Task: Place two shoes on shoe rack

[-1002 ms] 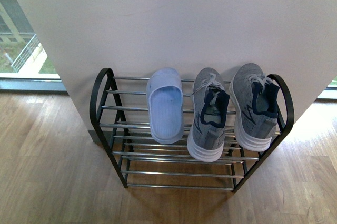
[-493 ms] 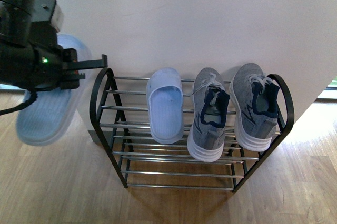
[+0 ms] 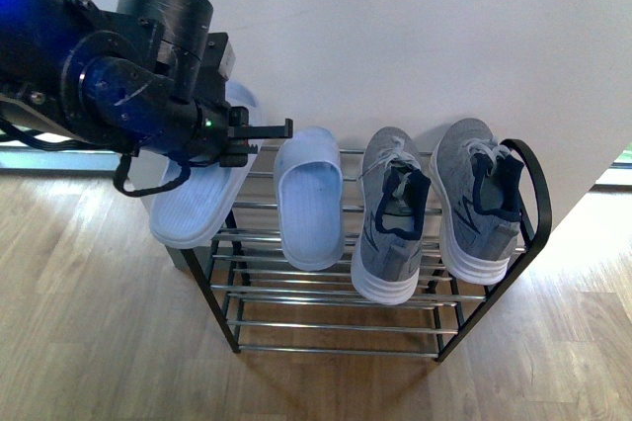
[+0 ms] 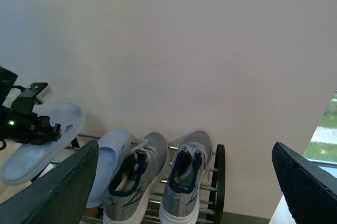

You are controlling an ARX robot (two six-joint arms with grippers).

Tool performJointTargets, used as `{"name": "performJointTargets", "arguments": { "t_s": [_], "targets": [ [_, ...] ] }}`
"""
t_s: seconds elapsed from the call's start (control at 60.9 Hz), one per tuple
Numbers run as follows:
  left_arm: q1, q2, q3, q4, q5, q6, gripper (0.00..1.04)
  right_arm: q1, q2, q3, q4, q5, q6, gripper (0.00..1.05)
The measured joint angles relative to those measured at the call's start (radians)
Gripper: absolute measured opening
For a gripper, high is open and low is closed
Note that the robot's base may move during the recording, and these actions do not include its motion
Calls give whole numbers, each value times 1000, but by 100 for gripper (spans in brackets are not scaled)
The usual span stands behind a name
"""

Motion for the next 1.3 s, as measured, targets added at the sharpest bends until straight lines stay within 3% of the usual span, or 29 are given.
{"name": "performJointTargets", "arguments": {
  "t_s": [0.296,0.493,0.969,1.298],
  "targets": [
    [-21,145,165,-58,37,-28,2,0,0,0,0,0,0,95],
    [-36,193,230,-121,11,-56,2,0,0,0,0,0,0,95],
    [-21,246,270,-155,-7,-89,2,0,0,0,0,0,0,95],
    [-19,217,211,-113,-10,-121,47,0,0,0,0,0,0,95]
  ]
}}
